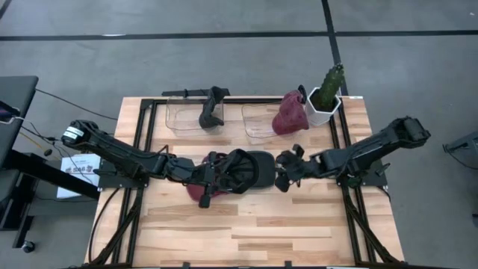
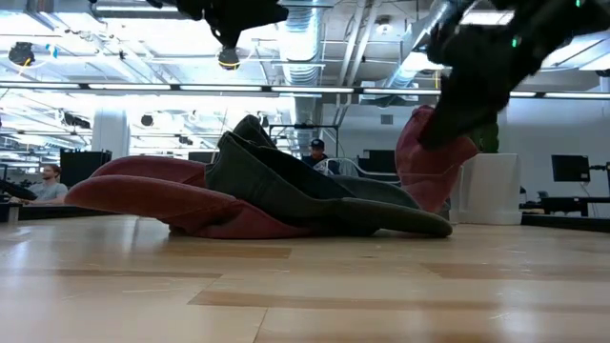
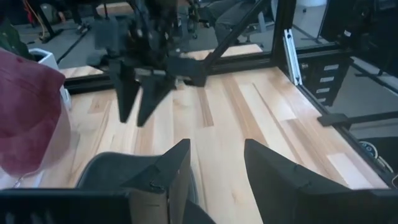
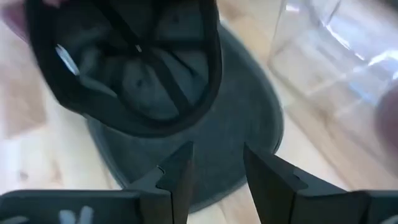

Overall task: Pick & Place hat
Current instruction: Put the black cap into the left transparent bin

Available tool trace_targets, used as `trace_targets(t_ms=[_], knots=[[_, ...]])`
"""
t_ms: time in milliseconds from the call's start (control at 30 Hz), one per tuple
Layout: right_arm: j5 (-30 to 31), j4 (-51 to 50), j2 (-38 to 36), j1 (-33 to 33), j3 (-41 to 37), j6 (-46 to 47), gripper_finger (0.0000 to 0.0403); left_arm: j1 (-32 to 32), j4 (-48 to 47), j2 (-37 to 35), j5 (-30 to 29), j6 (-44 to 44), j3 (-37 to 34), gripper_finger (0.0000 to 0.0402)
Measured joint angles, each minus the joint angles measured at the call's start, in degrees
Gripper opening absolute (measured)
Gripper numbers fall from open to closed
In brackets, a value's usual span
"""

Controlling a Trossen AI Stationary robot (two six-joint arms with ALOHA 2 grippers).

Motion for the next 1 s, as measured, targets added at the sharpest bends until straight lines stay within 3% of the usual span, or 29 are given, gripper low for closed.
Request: trace_targets(t_ms=[267, 400, 500, 767, 1000], knots=[[8.0, 1.5, 10.9, 0.1, -0.4, 3.4, 0.0127, -0.2, -0.9, 0.0, 0.0, 0.0, 0.0, 0.0149], [14.9, 2.0, 13.9, -0.1, -0.4, 3.4, 0.0127, -0.2, -0.9, 0.0, 0.0, 0.0, 0.0, 0.0149], [16.7, 2.1, 14.8, -0.8, -0.4, 3.2, 0.0127, -0.2, -0.9, 0.0, 0.0, 0.0, 0.0, 0.0149], [13.9, 4.2, 14.4, -3.5, -0.4, -2.7, 0.0127, -0.2, -0.9, -0.1, 0.0, 0.0, 0.0, 0.0149], [-2.0, 11.5, 14.7, -7.6, -0.4, -11.7, 0.0127, -0.2, -0.9, -0.1, 0.0, 0.0, 0.0, 0.0149]])
